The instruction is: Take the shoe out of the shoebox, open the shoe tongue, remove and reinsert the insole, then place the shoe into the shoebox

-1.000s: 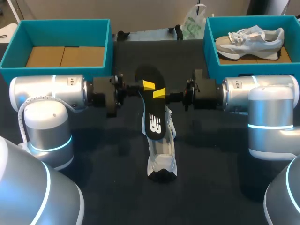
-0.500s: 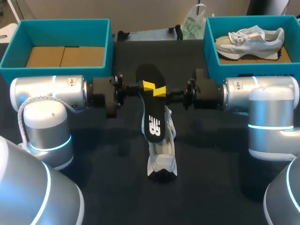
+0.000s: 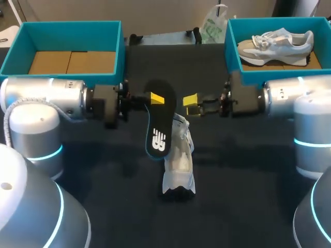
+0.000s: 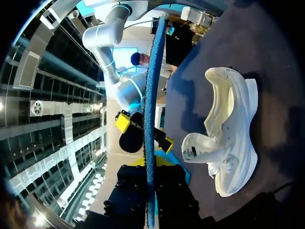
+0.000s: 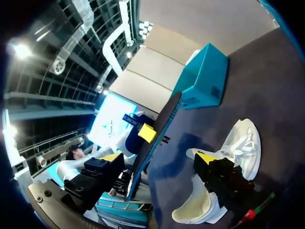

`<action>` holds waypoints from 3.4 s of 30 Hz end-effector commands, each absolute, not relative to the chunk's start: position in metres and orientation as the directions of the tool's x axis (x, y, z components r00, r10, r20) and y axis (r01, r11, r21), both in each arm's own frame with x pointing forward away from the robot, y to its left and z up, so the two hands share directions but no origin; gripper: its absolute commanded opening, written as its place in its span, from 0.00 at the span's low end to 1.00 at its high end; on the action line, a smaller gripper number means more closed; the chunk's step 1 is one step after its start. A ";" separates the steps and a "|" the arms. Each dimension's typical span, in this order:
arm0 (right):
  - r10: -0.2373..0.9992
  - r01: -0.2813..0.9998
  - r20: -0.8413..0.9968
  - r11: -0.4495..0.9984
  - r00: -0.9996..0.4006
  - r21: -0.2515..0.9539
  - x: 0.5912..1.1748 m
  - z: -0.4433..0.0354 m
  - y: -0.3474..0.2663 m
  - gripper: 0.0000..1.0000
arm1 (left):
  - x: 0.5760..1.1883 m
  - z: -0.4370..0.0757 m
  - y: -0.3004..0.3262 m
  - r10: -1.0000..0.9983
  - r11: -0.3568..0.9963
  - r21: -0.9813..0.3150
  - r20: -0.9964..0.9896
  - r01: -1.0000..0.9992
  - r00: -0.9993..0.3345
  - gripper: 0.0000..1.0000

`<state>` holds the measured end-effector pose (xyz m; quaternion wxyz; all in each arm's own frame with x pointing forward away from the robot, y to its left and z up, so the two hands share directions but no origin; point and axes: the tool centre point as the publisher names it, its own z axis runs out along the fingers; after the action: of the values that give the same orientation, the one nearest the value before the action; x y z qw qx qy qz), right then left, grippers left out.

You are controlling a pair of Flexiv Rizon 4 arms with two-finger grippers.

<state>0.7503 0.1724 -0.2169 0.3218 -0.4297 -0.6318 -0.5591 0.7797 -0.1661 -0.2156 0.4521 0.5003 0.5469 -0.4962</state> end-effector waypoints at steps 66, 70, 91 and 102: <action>-0.057 -0.041 0.026 0.901 -0.998 0.432 0.693 -0.270 0.104 1.00 | 0.638 -0.215 -0.180 0.086 -0.268 -0.472 -0.880 0.840 -0.467 0.00; -0.080 -0.078 -0.013 0.914 -0.997 0.397 0.686 -0.285 0.102 1.00 | 0.628 -0.218 -0.181 0.079 -0.275 -0.495 -0.866 0.825 -0.493 0.00; -0.128 -0.141 -0.062 0.932 -0.990 0.333 0.665 -0.316 0.108 1.00 | 0.609 -0.229 -0.176 0.034 -0.295 -0.595 -0.788 0.747 -0.614 0.00; -0.146 -0.167 -0.086 0.929 -0.985 0.331 0.673 -0.331 0.128 1.00 | 0.610 -0.250 -0.180 0.029 -0.321 -0.607 -0.774 0.727 -0.633 0.00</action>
<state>0.6688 0.1174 -0.3216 -0.0330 0.0799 -0.9804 -0.1772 0.6065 -0.1758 -0.2430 0.2404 0.3550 0.5397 -0.7245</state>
